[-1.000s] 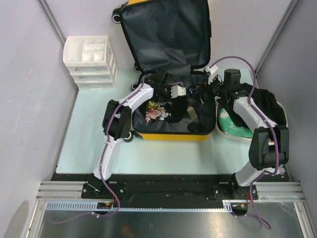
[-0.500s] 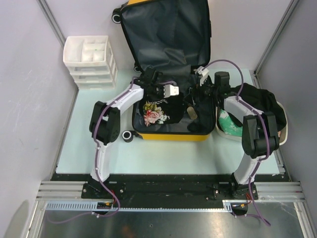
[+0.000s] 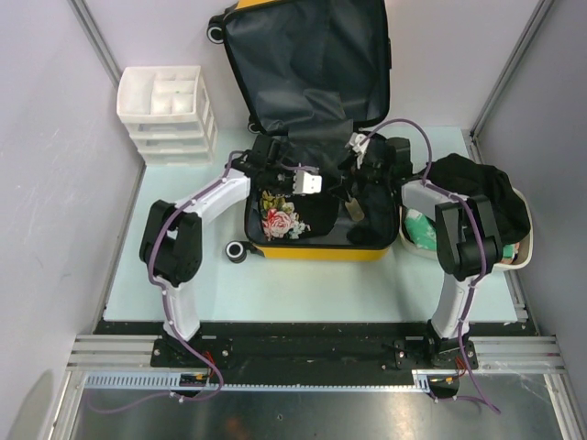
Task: Open, take out, and arrange the luggage
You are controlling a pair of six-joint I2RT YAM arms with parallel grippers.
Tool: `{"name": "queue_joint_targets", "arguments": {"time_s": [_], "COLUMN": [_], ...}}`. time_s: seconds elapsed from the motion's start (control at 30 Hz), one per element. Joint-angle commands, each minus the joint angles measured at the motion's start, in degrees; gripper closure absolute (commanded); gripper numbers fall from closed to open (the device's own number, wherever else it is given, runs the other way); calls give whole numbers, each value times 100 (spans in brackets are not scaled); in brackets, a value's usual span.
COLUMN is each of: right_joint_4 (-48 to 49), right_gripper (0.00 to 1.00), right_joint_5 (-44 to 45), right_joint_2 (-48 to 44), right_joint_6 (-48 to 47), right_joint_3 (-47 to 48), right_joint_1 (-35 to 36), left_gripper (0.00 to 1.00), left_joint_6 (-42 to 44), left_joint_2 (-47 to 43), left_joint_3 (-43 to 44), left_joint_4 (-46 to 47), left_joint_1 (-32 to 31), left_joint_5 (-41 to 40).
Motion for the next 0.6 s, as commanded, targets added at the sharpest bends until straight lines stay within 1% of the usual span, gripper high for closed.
{"name": "queue_joint_targets", "arguments": {"time_s": [0.0,0.07,0.17,0.37,0.4,0.43,0.5,0.53,0.57], "right_joint_4": [194,89,184,501,475,423,168,133,19], "right_gripper": [0,0,0,1,3,14,32,54,70], "right_joint_5": [-610,-663,-628,-426,-426,-426,-373,-312,-207], "right_joint_2": [9,0,131,562,606,658,650,615,485], "right_joint_6": [-596,-789,-773,-132,69,167,342,665,860], "right_joint_3": [142,142,160,458,528,668,784,810,897], "right_joint_1": [247,423,528,503,502,494,468,450,441], "left_gripper": [100,100,100,100,100,100,100,100,100], "left_joint_6": [449,449,440,405,379,309,186,-6,-113], "left_joint_2": [-571,-658,-773,-966,-1001,-1019,-1046,-1054,-1063], "left_joint_3": [-159,-229,-352,-528,-546,-537,-493,-467,-441], "left_joint_4": [447,561,745,957,983,992,1019,1027,1019], "left_joint_1": [-11,-11,-11,-2,-2,-11,7,15,42], "left_joint_5": [277,268,286,330,321,303,259,268,268]}}
